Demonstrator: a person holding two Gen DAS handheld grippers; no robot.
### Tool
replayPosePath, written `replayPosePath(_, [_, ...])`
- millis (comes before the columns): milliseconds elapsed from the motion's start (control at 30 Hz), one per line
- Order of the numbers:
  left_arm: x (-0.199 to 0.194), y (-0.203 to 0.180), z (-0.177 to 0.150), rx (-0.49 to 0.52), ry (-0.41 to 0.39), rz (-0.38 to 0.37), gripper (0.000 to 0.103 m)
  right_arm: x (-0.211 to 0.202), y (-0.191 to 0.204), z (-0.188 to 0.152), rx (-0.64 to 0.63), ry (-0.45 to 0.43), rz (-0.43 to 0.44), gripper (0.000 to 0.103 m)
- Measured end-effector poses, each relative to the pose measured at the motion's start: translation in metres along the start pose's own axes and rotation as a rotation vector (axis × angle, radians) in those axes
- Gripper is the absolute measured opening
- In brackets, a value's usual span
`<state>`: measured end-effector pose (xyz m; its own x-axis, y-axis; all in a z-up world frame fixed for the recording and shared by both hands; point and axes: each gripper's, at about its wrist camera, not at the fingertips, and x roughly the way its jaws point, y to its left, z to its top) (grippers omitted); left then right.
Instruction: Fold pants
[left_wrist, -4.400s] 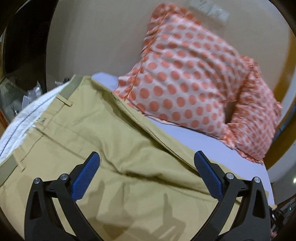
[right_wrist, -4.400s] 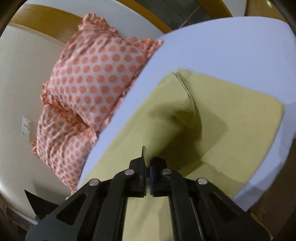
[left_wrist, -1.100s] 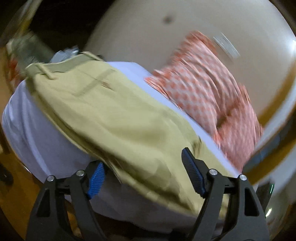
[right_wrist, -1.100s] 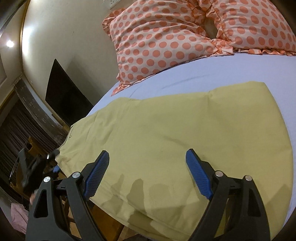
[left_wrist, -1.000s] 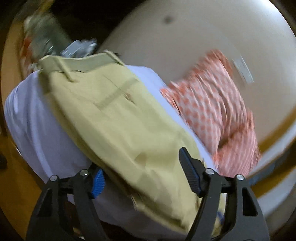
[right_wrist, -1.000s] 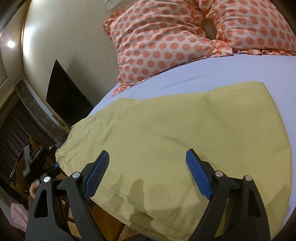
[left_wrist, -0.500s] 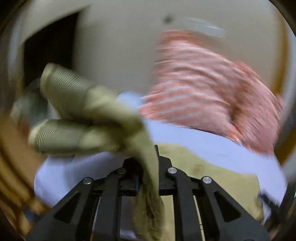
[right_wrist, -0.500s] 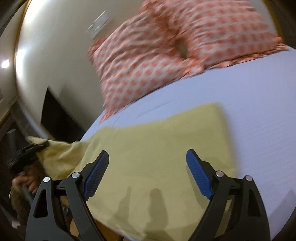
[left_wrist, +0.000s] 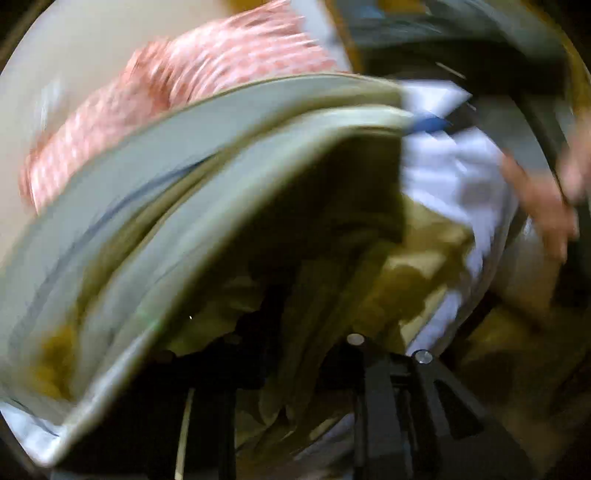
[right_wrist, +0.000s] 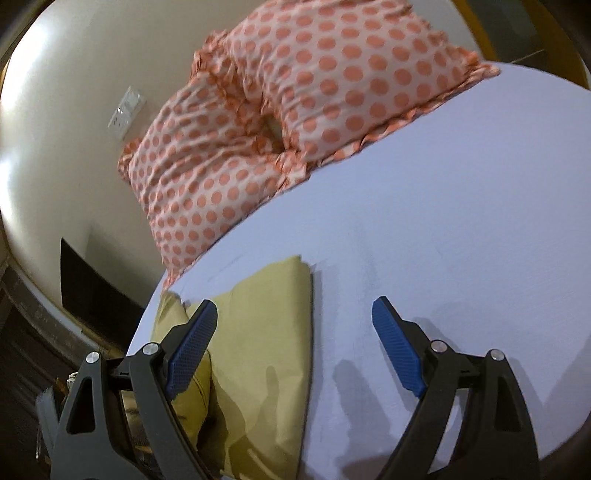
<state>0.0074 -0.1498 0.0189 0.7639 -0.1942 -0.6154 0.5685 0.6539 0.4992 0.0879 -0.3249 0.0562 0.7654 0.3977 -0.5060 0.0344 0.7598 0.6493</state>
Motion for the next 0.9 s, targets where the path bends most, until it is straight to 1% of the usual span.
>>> replayPosePath(33, [0.0, -0.007, -0.003, 0.048, 0.002, 0.031, 0.02, 0.001, 0.003, 0.0, -0.003, 0.002, 0.013, 0.087])
replayPosePath(67, [-0.001, -0.008, -0.003, 0.041, 0.004, 0.033, 0.02, 0.001, 0.013, 0.002, -0.033, -0.003, 0.048, 0.087])
replayPosePath(100, [-0.002, -0.004, -0.004, 0.014, 0.006, 0.025, 0.022, -0.001, 0.023, 0.003, -0.074, -0.004, 0.075, 0.087])
replayPosePath(167, [-0.005, 0.004, -0.005, -0.047, 0.009, -0.002, 0.027, -0.008, 0.056, 0.005, -0.213, 0.015, 0.136, 0.087])
replayPosePath(233, [-0.009, 0.009, -0.006, -0.088, -0.013, -0.013, 0.041, -0.012, 0.086, 0.005, -0.341, 0.053, 0.177, 0.087])
replayPosePath(267, [-0.017, 0.009, -0.011, -0.11, -0.041, -0.034, 0.044, -0.017, 0.107, 0.004, -0.425, 0.074, 0.207, 0.087])
replayPosePath(300, [-0.02, 0.012, -0.012, -0.122, -0.062, -0.045, 0.048, -0.02, 0.118, 0.003, -0.468, 0.081, 0.224, 0.087])
replayPosePath(333, [-0.027, 0.015, -0.017, -0.139, -0.091, -0.057, 0.054, -0.023, 0.13, 0.002, -0.513, 0.087, 0.239, 0.087])
replayPosePath(400, [-0.041, 0.016, -0.031, -0.17, -0.122, -0.08, 0.06, -0.029, 0.151, -0.003, -0.599, 0.09, 0.267, 0.088])
replayPosePath(433, [-0.048, 0.019, -0.042, -0.198, -0.13, -0.085, 0.06, -0.03, 0.157, -0.006, -0.62, 0.093, 0.279, 0.088])
replayPosePath(500, [-0.058, 0.023, -0.062, -0.248, -0.13, -0.072, 0.06, -0.028, 0.168, -0.019, -0.677, 0.114, 0.305, 0.088])
replayPosePath(567, [-0.068, 0.034, -0.079, -0.303, -0.142, -0.052, 0.061, -0.024, 0.176, -0.041, -0.743, 0.137, 0.304, 0.088])
replayPosePath(600, [-0.078, 0.04, -0.087, -0.35, -0.144, -0.024, 0.064, -0.023, 0.177, -0.048, -0.757, 0.145, 0.306, 0.088])
replayPosePath(633, [-0.081, 0.045, -0.093, -0.39, -0.143, -0.018, 0.064, -0.021, 0.178, -0.057, -0.77, 0.159, 0.317, 0.088])
replayPosePath(700, [-0.091, 0.066, -0.109, -0.495, -0.153, -0.029, 0.066, -0.016, 0.18, -0.077, -0.798, 0.196, 0.343, 0.088])
replayPosePath(733, [-0.093, 0.075, -0.116, -0.541, -0.157, -0.045, 0.067, -0.015, 0.182, -0.086, -0.815, 0.207, 0.349, 0.088])
replayPosePath(767, [-0.095, 0.081, -0.119, -0.573, -0.154, -0.044, 0.069, -0.015, 0.185, -0.1, -0.851, 0.214, 0.347, 0.088])
replayPosePath(800, [-0.096, 0.087, -0.121, -0.594, -0.154, -0.018, 0.07, -0.015, 0.189, -0.111, -0.89, 0.215, 0.341, 0.088])
replayPosePath(900, [-0.103, 0.098, -0.123, -0.604, -0.186, -0.024, 0.071, -0.015, 0.202, -0.137, -1.008, 0.2, 0.316, 0.087])
